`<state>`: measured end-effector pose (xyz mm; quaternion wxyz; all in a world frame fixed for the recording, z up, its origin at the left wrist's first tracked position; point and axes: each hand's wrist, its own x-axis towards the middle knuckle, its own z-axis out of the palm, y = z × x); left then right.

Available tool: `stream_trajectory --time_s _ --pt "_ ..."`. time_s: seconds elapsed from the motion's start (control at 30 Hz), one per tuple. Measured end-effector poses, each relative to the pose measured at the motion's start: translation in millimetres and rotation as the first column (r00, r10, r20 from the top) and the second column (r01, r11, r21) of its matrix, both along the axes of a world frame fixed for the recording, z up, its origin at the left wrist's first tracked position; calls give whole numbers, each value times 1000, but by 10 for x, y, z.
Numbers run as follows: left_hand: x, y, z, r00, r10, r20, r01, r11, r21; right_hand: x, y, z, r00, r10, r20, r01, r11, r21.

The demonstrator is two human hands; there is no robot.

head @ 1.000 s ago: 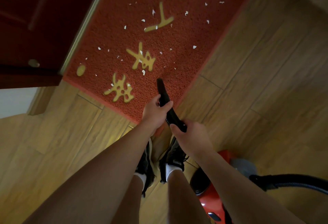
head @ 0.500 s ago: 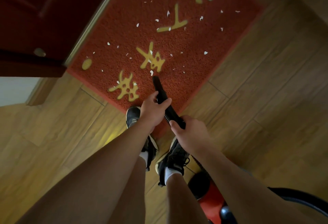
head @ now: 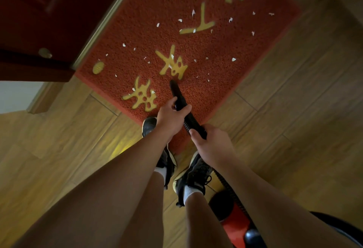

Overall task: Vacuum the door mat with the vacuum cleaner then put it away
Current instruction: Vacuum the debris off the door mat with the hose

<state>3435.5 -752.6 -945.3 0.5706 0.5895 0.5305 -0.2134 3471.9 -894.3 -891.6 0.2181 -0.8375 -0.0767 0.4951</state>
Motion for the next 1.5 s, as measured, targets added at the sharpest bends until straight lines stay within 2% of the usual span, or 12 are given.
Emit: stream_trajectory --time_s 0.97,1.5 --pt "-534 339 -68 993 105 -48 -101 991 83 -275 403 37 994 105 -12 -105 994 -38" --pt "-692 462 -98 994 110 -14 -109 993 51 -385 547 93 991 131 9 -130 991 -35"
